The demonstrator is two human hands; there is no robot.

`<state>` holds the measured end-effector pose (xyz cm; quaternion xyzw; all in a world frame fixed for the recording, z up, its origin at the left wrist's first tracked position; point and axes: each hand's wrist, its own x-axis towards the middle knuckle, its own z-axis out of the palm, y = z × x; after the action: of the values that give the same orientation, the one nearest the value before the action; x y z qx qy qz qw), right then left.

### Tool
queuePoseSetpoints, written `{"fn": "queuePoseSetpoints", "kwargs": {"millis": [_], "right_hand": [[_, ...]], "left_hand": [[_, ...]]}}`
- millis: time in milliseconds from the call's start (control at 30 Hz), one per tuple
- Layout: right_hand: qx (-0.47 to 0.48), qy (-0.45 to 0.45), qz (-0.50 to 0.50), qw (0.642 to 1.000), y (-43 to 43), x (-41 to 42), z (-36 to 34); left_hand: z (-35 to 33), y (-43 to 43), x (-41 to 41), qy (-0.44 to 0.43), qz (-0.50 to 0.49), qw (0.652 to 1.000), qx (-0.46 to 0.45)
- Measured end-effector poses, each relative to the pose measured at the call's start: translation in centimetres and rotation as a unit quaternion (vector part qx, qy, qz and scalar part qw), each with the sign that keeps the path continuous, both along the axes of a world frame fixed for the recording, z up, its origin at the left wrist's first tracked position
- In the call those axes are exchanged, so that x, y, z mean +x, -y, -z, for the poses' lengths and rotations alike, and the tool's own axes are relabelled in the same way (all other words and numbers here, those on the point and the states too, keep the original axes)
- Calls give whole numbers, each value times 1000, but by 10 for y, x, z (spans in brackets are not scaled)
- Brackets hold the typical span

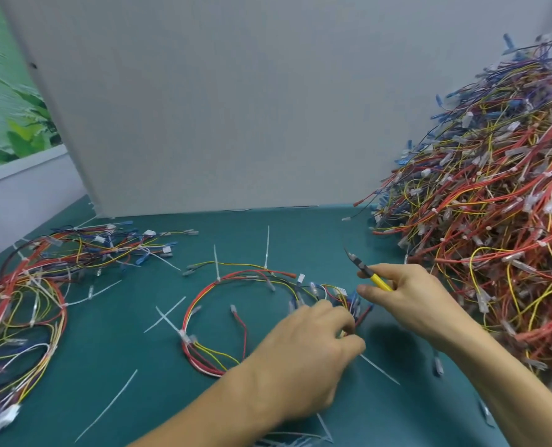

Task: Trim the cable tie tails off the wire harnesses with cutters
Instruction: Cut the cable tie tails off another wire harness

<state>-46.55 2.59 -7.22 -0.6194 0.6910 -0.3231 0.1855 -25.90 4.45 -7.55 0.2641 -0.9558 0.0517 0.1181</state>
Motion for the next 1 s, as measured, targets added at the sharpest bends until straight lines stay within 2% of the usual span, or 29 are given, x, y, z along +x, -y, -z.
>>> {"fn": "queuePoseSetpoints", "kwargs": {"millis": [133,367,533,633,800,1000], "right_hand": [[7,11,-6,1000,1,2,2],[24,-6,-33,999,-2,8,1],[36,-5,-43,998,-4,11,0],[38,8,-38,998,-3,11,-1],[62,-6,-87,994,-6,8,-7],[75,-76,-116,988,-5,1,-13]], "left_hand": [[8,3,-6,60,-28,997,29],[13,5,-5,66,-35,996,47],[17,6,-12,70,-27,997,0],[21,9,-13,27,-17,999,-37],[25,12,-10,-79,-13,996,46],[32,17,-3,-233,-29,966,109]]}}
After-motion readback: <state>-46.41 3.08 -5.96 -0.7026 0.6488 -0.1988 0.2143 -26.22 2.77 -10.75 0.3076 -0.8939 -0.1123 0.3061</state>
